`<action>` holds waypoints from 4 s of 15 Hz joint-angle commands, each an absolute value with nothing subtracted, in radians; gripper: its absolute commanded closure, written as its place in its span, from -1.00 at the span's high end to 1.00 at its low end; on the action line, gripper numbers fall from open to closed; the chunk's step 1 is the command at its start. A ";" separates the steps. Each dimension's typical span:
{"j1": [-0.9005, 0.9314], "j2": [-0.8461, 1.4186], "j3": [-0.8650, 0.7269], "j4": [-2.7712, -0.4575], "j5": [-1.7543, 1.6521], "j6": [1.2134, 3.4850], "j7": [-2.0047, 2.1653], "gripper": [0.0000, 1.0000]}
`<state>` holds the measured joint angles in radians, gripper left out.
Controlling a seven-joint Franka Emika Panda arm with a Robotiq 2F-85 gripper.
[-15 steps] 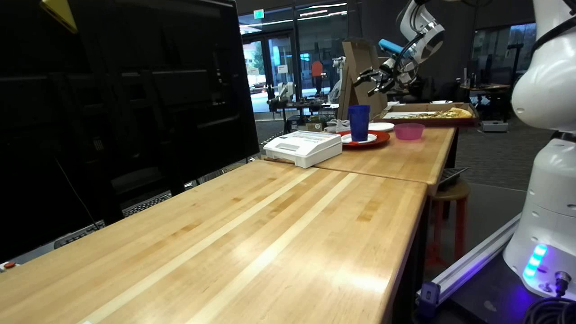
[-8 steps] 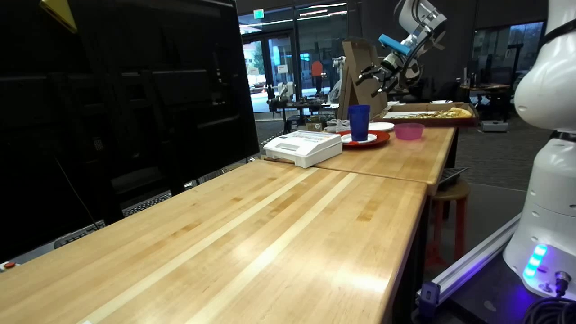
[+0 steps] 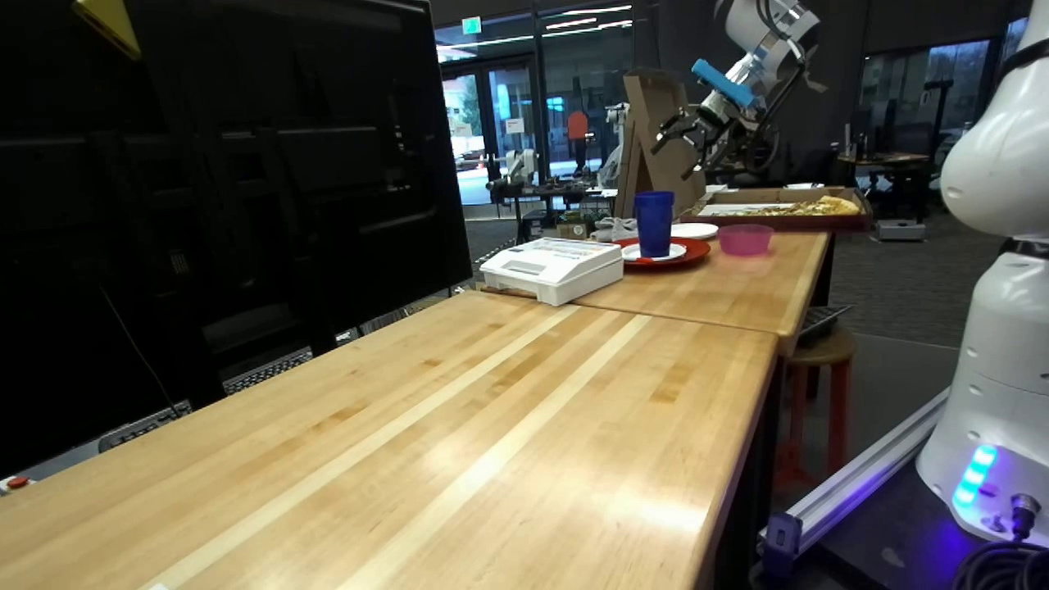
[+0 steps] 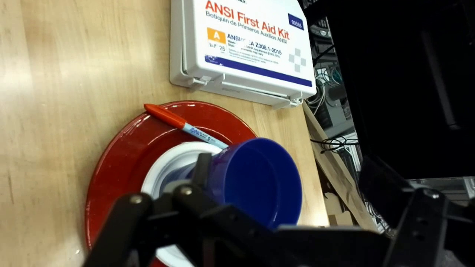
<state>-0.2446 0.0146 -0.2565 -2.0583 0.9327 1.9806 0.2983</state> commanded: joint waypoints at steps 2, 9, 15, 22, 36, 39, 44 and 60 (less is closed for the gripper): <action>-0.231 -0.105 -0.228 -2.194 0.882 2.104 0.245 1.00; -0.214 -0.169 -0.186 -2.300 0.867 2.202 0.182 1.00; -0.186 -0.170 -0.151 -2.344 0.868 2.300 0.160 1.00; -0.145 -0.138 -0.109 -2.372 0.860 2.482 0.178 1.00; -0.104 -0.110 -0.080 -2.403 0.632 2.552 0.217 1.00; -0.097 -0.111 -0.078 -2.405 0.571 2.545 0.213 1.00; -0.097 -0.096 -0.077 -2.414 0.448 2.581 0.227 1.00; -0.098 -0.077 -0.085 -2.424 0.247 2.580 0.212 1.00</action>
<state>-0.1016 -0.0761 -0.0817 -2.4247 0.2491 2.5818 0.2105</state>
